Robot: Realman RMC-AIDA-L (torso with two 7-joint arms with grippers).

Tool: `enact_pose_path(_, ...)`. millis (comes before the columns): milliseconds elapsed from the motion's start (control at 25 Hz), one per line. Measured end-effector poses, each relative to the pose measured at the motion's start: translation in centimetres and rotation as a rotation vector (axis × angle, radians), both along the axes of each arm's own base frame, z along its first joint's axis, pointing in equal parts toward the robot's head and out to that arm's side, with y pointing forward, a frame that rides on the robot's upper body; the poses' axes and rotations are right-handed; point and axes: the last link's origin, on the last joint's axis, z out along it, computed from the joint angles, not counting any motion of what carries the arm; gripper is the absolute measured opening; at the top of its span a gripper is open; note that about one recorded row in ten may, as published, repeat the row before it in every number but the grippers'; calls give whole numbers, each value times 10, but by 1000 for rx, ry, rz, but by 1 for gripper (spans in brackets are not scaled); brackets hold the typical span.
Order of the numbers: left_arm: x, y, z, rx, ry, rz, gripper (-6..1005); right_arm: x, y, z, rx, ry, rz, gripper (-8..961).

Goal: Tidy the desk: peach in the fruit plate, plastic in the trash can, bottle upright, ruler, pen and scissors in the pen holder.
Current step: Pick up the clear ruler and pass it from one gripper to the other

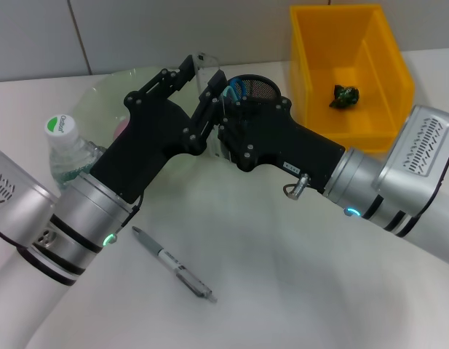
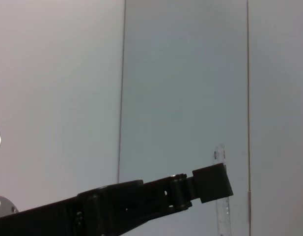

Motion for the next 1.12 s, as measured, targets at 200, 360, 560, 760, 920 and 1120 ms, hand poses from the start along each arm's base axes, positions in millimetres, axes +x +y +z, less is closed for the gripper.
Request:
enact_pose_path(200,0,0,0,-1,1,-1,398,-1,1,0,0,-1,3,137)
enact_pose_path(360,0,0,0,-2,2,1,398,-1,2,-1,-2,-9,-2,114)
enact_pose_path(560,0,0,-1,-2,3,2,398,-1,2,-2,-5,-13,-7,37)
enact_pose_path(760,-1,1,0,-2,-1,10,398,-1,3,-2,-5,-14,-6,16)
enact_pose_path(920,-1,1,0,-2,-2,12,399,-2,3,-2,-9,-13,-6,7)
enact_pose_path(1120,-2,1,0,-2,-2,15,399,-2,3,-2,-12,-10,-4,7)
